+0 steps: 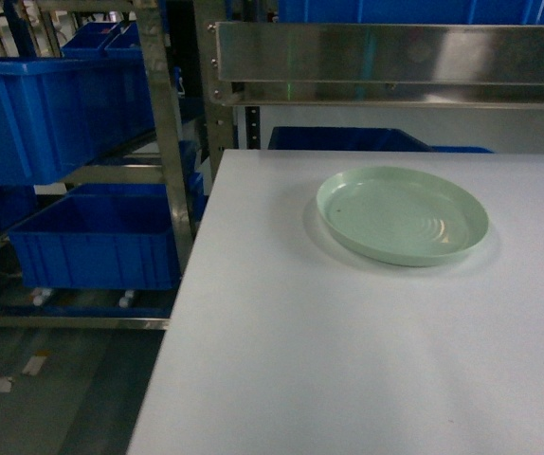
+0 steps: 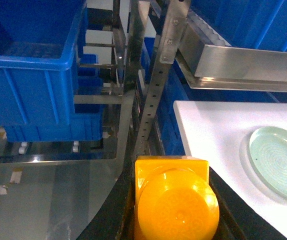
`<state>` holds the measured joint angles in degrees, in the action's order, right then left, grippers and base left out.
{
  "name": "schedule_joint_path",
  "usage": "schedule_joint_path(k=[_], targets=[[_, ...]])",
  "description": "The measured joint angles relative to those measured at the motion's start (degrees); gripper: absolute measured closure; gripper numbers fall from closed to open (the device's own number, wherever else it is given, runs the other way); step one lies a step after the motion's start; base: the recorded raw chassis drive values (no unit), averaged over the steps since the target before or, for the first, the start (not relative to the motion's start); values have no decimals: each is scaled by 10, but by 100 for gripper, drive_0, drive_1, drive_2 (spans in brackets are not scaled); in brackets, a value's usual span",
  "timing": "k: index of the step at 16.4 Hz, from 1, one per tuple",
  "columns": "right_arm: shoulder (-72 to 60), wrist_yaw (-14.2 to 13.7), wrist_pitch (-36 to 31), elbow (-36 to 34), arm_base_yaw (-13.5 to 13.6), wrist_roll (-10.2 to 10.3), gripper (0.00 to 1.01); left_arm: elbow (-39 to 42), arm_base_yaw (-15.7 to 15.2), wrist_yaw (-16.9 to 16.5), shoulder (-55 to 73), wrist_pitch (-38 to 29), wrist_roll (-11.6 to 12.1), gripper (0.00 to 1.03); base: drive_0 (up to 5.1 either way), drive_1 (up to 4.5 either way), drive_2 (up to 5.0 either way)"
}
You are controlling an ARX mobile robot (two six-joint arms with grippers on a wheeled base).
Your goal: Sort and place red and yellow blocks in left bins
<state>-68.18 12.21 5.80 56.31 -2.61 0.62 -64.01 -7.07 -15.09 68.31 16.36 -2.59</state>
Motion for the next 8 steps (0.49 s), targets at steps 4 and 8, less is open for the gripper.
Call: schedule_joint_path(k=[4,8], targets=[[0,0,0,0,0,0,72,0,0,0,0,-1,0,76,-454,405,69],[-1,0,0,0,0,0,72,0,0,0,0,-1,0,76,-461,398,62]])
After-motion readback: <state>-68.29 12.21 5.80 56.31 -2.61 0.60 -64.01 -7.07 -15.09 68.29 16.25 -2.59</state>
